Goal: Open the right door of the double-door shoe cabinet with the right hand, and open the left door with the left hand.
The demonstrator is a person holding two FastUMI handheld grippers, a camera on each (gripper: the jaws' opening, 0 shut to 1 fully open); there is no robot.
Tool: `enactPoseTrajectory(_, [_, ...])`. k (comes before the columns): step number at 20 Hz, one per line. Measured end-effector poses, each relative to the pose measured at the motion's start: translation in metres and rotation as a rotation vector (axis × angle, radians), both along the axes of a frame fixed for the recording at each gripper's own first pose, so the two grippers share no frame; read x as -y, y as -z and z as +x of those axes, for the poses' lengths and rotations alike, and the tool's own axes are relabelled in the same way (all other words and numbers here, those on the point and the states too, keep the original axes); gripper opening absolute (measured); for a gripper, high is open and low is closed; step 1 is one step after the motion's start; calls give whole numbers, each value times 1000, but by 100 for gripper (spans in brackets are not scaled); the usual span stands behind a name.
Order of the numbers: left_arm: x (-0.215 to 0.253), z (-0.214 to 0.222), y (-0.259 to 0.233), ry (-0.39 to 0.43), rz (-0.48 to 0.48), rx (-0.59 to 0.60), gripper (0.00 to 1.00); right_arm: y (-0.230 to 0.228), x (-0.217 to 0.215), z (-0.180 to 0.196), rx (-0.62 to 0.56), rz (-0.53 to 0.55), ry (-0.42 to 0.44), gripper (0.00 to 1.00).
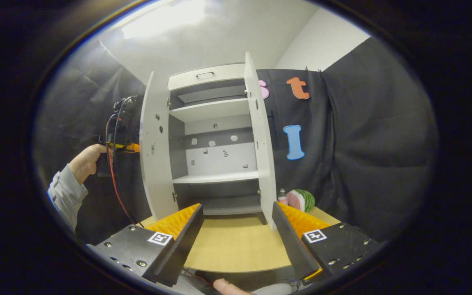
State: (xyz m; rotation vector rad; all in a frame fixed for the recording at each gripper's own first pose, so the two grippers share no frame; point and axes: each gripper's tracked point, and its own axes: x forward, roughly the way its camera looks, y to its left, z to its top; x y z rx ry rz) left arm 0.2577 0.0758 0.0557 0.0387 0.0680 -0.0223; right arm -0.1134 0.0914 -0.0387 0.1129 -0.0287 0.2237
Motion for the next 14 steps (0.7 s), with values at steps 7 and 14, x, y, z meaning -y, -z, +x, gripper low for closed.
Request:
enactPoseTrajectory(7, [-17, -5, 3, 130, -20, 33, 2, -3, -9, -7, 25, -30, 24, 100])
enactPoseTrajectory(14, [-37, -47, -5, 11, -10, 61, 61, -7, -10, -7, 28, 20, 17, 100])
